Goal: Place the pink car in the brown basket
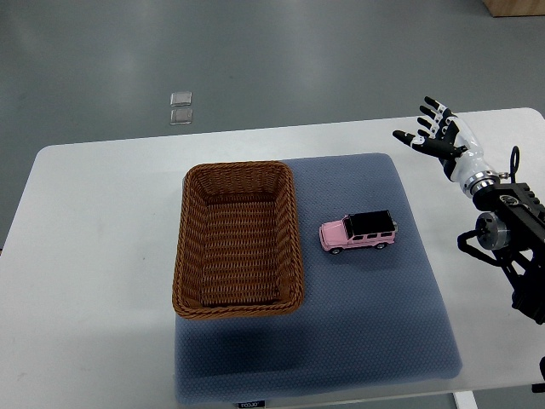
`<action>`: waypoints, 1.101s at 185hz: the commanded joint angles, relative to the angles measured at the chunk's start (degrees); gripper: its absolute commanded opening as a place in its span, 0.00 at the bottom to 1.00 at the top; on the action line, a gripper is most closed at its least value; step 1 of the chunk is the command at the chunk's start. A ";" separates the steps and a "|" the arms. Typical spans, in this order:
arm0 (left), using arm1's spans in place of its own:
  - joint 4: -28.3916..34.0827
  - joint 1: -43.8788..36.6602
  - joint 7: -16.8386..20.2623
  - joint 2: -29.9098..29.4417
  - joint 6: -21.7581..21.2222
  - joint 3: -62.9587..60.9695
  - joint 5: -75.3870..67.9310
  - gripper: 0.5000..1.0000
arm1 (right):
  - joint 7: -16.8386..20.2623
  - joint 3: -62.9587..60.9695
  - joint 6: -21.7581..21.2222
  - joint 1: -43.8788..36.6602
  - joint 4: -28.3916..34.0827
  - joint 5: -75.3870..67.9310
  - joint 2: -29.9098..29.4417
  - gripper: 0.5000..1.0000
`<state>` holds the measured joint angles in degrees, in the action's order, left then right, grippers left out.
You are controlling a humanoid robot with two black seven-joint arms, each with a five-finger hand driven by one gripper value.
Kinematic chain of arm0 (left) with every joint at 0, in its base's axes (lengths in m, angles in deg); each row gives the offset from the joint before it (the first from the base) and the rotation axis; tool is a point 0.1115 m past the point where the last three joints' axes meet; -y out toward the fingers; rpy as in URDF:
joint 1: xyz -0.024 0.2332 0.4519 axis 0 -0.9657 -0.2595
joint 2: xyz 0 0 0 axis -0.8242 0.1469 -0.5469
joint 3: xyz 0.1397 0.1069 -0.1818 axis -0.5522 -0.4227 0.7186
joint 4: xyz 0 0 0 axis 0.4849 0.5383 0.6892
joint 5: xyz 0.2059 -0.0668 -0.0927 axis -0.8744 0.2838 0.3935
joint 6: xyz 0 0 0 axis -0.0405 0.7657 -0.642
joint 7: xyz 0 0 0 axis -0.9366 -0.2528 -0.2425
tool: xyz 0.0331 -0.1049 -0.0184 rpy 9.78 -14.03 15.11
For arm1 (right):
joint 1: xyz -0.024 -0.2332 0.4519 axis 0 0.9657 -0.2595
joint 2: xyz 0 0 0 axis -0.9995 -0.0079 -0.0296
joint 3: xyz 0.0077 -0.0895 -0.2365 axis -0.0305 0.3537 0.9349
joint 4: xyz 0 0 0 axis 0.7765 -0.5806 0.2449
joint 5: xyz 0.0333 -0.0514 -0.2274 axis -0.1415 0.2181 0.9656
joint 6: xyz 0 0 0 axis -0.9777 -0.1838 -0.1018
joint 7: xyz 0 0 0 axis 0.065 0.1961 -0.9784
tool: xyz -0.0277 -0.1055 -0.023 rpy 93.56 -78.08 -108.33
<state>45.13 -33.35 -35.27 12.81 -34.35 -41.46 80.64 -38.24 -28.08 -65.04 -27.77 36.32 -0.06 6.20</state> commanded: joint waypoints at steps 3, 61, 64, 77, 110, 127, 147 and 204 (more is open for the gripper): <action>-0.01 0.00 0.00 0.00 0.00 0.08 -0.01 1.00 | 0.08 -0.04 -0.19 0.08 -0.03 -0.19 -0.01 0.89; -0.18 0.00 0.00 0.00 0.00 0.17 -0.01 1.00 | 0.08 -0.39 -0.28 0.17 -0.03 -0.55 -0.37 0.89; -0.27 0.00 0.00 0.00 0.00 0.17 -0.01 1.00 | 0.08 -0.39 -0.28 0.17 -0.03 -0.55 -0.37 0.90; -0.45 -0.09 0.00 0.00 0.00 0.17 -0.01 1.00 | -0.01 -0.65 -0.28 0.26 0.14 -0.72 -0.54 0.89; -0.45 -0.09 0.00 0.00 0.08 0.08 -0.01 1.00 | -0.01 -1.09 -0.72 0.52 0.41 -0.81 -3.00 0.90; -0.27 -0.18 0.00 0.00 0.00 0.17 -0.01 1.00 | -0.01 -1.18 -1.33 0.61 0.41 -1.07 -4.14 0.90; -0.54 -0.09 0.00 0.00 0.08 0.08 -0.01 1.00 | -0.10 -1.18 -1.42 0.44 0.41 -1.07 -4.58 0.89; -0.45 -0.09 0.00 0.00 0.00 0.08 -0.01 1.00 | -0.10 -1.09 -1.07 0.00 0.50 -1.07 -4.94 0.89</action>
<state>44.63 -33.49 -35.27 12.81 -34.30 -41.38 80.64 -38.34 -29.21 -66.27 -27.69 36.78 -1.05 1.36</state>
